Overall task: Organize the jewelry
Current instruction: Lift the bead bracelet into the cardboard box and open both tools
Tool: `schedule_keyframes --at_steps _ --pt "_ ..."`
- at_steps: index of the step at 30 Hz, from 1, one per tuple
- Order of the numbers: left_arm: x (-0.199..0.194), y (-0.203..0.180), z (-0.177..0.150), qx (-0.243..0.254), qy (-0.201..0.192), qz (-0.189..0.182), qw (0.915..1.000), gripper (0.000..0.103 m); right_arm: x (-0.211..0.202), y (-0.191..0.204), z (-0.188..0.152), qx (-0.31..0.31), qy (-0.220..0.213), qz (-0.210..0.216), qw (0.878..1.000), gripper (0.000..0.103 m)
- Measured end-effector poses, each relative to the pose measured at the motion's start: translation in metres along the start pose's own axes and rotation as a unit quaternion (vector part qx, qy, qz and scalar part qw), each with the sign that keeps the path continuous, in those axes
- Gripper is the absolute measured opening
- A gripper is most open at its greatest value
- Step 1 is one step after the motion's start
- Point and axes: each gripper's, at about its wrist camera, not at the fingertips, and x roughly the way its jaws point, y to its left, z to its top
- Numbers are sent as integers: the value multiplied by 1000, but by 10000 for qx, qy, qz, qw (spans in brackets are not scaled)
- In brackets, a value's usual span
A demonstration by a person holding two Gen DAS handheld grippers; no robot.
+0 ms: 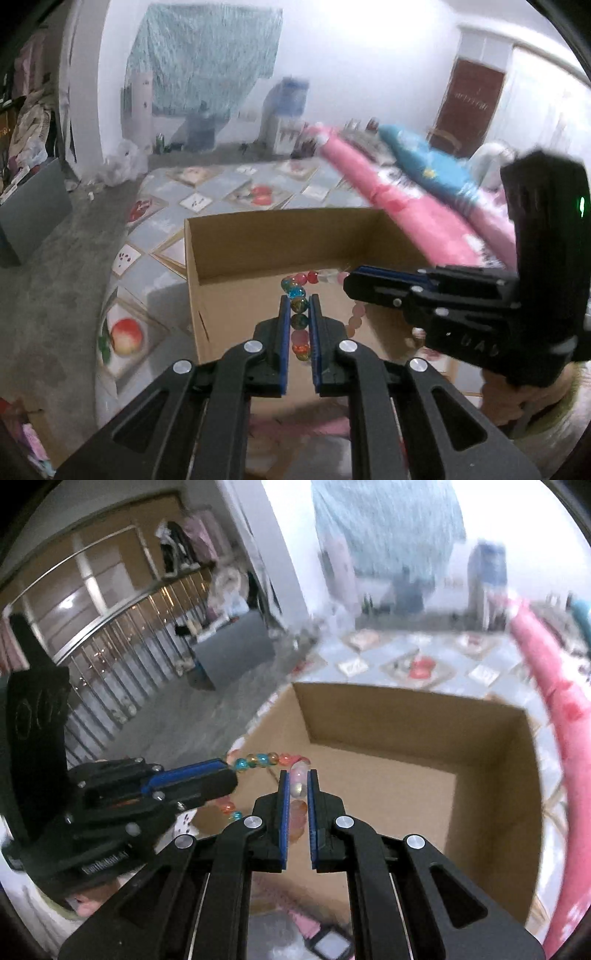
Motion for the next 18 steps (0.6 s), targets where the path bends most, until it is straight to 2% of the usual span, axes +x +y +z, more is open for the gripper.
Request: schedule_keyframes --at_steps 5,11,14,18 --pt "66 17 26 65 672 371 9970 9 52 -24 26 136 703 -242 9971 7" --pt "109 31 38 26 1085 878 9902 10 93 -41 41 261 1094 -460 9926 8" --pt "104 31 40 -61 974 799 9920 15 87 -45 45 291 986 -469 9936 10" --pt "79 22 42 29 541 860 9948 21 62 -48 52 361 615 -267 9971 10"
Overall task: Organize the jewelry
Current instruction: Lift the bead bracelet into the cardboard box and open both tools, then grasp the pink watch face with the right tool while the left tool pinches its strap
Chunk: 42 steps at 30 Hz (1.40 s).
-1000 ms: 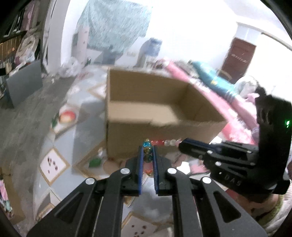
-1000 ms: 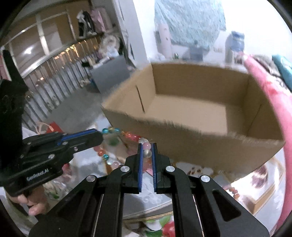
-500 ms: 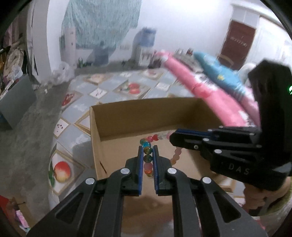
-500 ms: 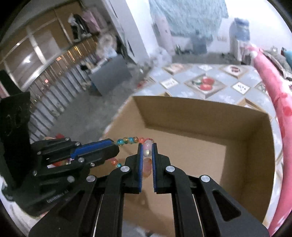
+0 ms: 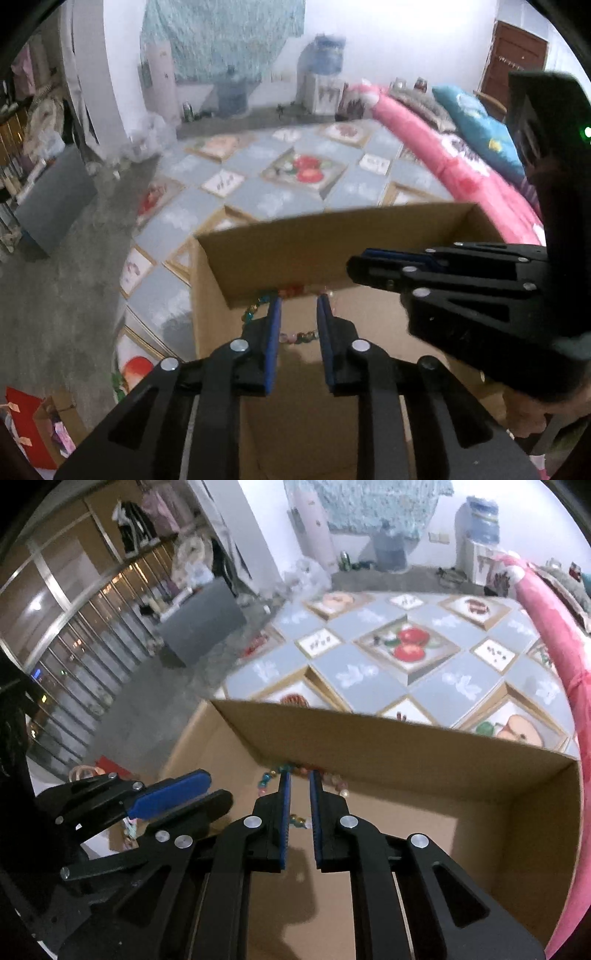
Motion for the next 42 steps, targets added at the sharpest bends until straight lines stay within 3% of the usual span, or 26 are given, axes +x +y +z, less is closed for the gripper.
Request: schedule_keyframes --at_steps 4,6,10,14,18,21,27,34,42 --pt "-41 -7 -7 34 -462 14 9989 27 -48 -1 -7 5 -508 159 9986 10" --pt "-63 -10 -15 81 -667 39 9977 37 -74 0 -17 -46 -785 181 9967 11" --pt "-113 -17 -53 188 -1080 72 9939 49 -141 -2 -57 -157 -1475 222 9887 13" --pt "-137 -18 -96 84 -1210 13 9926 57 -181 -4 -107 -278 -1800 180 9831 25" --pt "-134 -19 -143 -46 -1099 -42 9939 59 -179 7 -153 -723 -1634 79 9839 51" --pt "-114 -20 -173 -126 -786 -153 9967 59 -158 16 -183 -1141 -1312 118 9847 56" --pt "-71 -27 -206 51 -437 -58 9990 59 -93 16 -213 -1319 -418 -92 9903 56" --pt "-54 -37 -218 406 -558 -278 9972 59 -49 25 -209 -1820 -59 -306 9828 56" --pt "-52 -48 -229 833 -691 -322 9936 59 -10 41 -207 -2515 309 -574 9656 55"
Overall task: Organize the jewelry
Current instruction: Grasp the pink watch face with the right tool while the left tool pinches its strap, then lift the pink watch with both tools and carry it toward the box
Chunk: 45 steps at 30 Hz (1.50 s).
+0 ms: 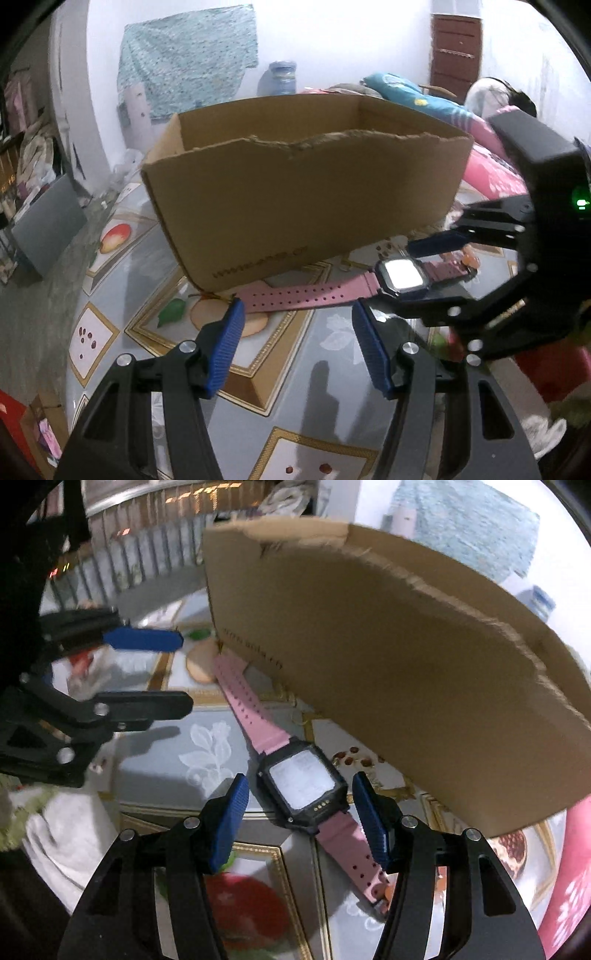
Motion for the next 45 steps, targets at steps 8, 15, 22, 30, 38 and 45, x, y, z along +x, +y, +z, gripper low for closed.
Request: schedule_keyframes --at_steps 8,15,22,30,38,45 --pt "5 -29 -11 937 6 191 9954 59 7 -20 8 269 143 1019 9943 48" --pt "12 -54 -17 1677 33 439 9849 57 16 -38 15 571 513 2498 9653 47" --pt "22 -49 -16 1533 265 368 9871 12 20 -34 18 741 554 3013 9490 48" --pt "23 -34 -16 1226 351 115 9918 5 -38 -34 2 708 -168 2012 9768 49" --pt "22 -45 -21 1475 340 214 9883 5 -37 6 -17 -166 -213 727 9970 47" --pt "13 -64 -37 1956 192 453 9794 5 -21 27 -23 -810 -111 248 9963 35"
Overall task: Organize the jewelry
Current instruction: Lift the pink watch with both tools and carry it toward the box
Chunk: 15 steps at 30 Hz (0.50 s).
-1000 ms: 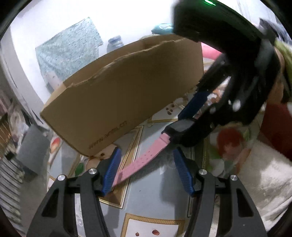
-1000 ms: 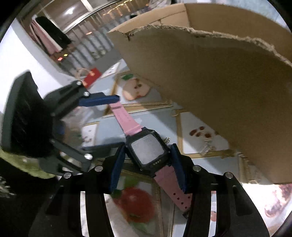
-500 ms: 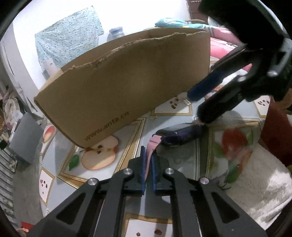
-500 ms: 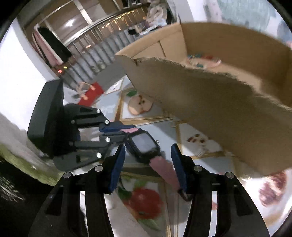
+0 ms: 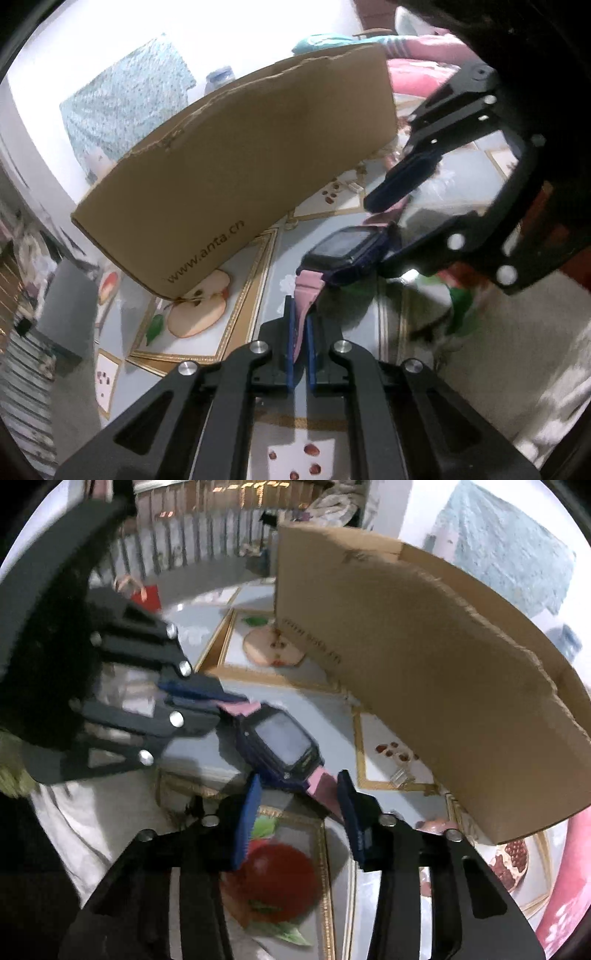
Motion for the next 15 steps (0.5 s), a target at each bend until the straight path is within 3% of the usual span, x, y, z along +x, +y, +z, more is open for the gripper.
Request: schedule_keyframes --at_steps 8,11,15 --pt "-7 -7 -8 87 -67 56 9999 5 -2 12 -5 -188 24 -204 9996 32" --pt "-7 -10 -10 301 -127 210 9992 5 -7 3 -2 174 118 208 9996 33" --pt "-9 -21 -17 972 -255 540 9935 5 -25 -24 2 943 -13 875 9917 35"
